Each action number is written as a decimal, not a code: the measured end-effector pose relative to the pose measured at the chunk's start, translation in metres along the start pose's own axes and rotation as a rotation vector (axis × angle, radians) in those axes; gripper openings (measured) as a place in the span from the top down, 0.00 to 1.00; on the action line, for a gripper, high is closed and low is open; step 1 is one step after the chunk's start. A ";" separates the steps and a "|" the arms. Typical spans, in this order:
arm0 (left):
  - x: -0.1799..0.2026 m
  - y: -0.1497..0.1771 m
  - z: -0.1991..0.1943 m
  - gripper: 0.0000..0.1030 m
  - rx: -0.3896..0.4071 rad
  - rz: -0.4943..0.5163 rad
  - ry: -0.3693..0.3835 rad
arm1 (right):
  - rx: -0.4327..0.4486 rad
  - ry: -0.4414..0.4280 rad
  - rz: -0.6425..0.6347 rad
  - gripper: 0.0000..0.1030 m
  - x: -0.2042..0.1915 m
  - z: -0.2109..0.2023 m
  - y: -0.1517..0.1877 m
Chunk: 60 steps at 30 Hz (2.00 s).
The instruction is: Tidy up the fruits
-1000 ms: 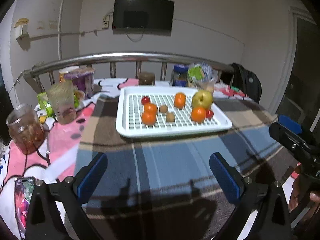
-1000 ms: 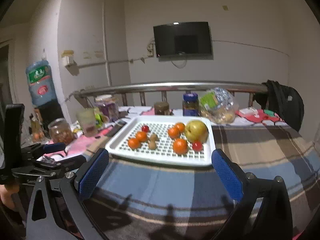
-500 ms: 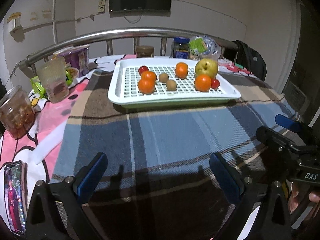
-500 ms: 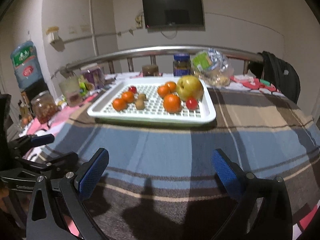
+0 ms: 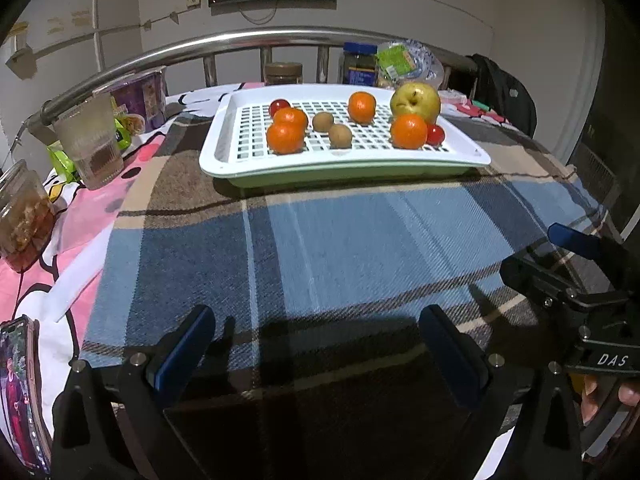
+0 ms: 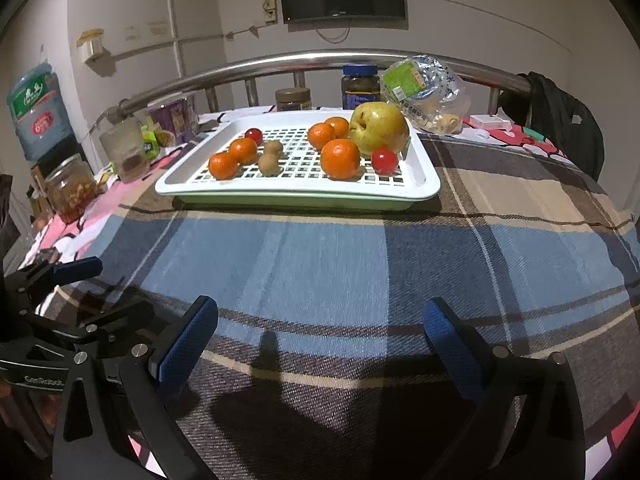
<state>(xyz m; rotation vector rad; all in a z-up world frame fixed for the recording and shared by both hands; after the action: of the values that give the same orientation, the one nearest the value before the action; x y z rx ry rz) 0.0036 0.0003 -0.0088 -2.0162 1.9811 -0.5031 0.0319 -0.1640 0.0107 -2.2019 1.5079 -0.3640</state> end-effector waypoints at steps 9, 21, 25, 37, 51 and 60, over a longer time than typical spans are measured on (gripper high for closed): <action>0.001 -0.002 0.015 0.00 -0.044 0.009 -0.021 | -0.097 0.022 0.016 0.00 0.005 0.025 0.003; 0.001 -0.002 0.026 0.00 -0.078 0.009 -0.044 | -0.186 0.066 0.011 0.00 0.004 0.040 0.006; 0.002 -0.002 0.026 0.00 -0.080 0.009 -0.046 | -0.187 0.067 0.013 0.00 0.005 0.041 0.006; 0.001 -0.003 0.027 0.00 -0.082 0.005 -0.045 | -0.190 0.069 0.010 0.00 0.004 0.041 0.006; 0.000 -0.003 0.027 0.00 -0.082 0.004 -0.042 | -0.190 0.069 0.010 0.00 0.004 0.042 0.006; 0.001 -0.002 0.027 0.00 -0.081 0.013 -0.041 | -0.190 0.070 0.010 0.00 0.004 0.042 0.006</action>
<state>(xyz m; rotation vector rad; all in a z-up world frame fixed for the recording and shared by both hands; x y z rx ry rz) 0.0170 -0.0015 -0.0318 -2.0428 2.0199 -0.3813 0.0475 -0.1605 -0.0283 -2.3474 1.6507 -0.3084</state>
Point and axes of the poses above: each gripper's, at about its wrist camera, not at the fingertips, and z roughly the way its jaws point, x to its right, y to its underside, the point moved 4 cm from there along z, roughly the way its jaws point, and after that the axes turned 15 degrees about -x, right-handed, at the moved point
